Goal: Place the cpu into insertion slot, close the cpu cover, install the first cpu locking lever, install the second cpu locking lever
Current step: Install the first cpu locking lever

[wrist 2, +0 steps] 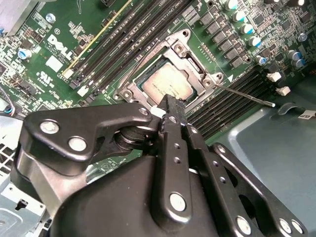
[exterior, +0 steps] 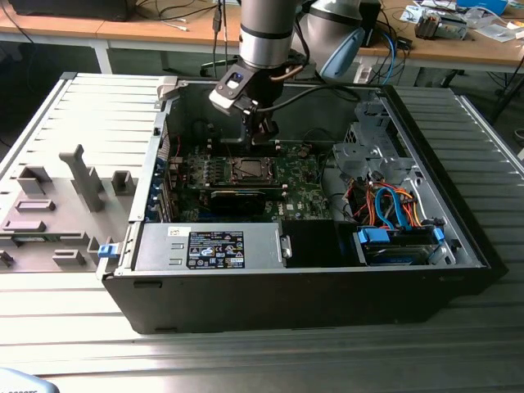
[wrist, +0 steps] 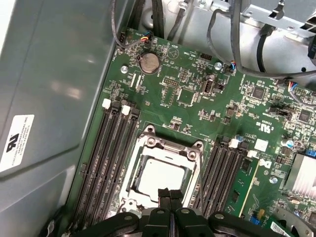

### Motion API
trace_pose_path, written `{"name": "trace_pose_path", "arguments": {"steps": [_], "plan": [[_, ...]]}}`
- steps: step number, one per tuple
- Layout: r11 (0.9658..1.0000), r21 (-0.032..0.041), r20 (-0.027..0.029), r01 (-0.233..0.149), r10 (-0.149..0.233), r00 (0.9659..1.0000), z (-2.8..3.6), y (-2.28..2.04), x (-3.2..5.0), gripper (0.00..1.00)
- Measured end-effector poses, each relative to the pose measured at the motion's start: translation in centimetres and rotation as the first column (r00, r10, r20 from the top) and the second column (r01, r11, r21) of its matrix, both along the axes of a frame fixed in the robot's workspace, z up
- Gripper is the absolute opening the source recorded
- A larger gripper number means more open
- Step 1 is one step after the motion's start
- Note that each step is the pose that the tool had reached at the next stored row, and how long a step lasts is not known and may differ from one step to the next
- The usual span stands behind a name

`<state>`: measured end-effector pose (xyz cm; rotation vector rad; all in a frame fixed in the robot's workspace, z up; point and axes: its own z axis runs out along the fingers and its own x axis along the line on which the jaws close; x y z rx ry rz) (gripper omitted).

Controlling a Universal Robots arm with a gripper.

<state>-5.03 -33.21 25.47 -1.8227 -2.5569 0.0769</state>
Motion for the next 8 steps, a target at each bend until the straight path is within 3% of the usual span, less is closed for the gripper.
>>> {"name": "trace_pose_path", "arguments": {"steps": [8], "plan": [[0.9993, 0.0000, 0.0000, -0.038, 0.038, 0.9993, 0.00, 0.00, 0.00, 0.11]]}}
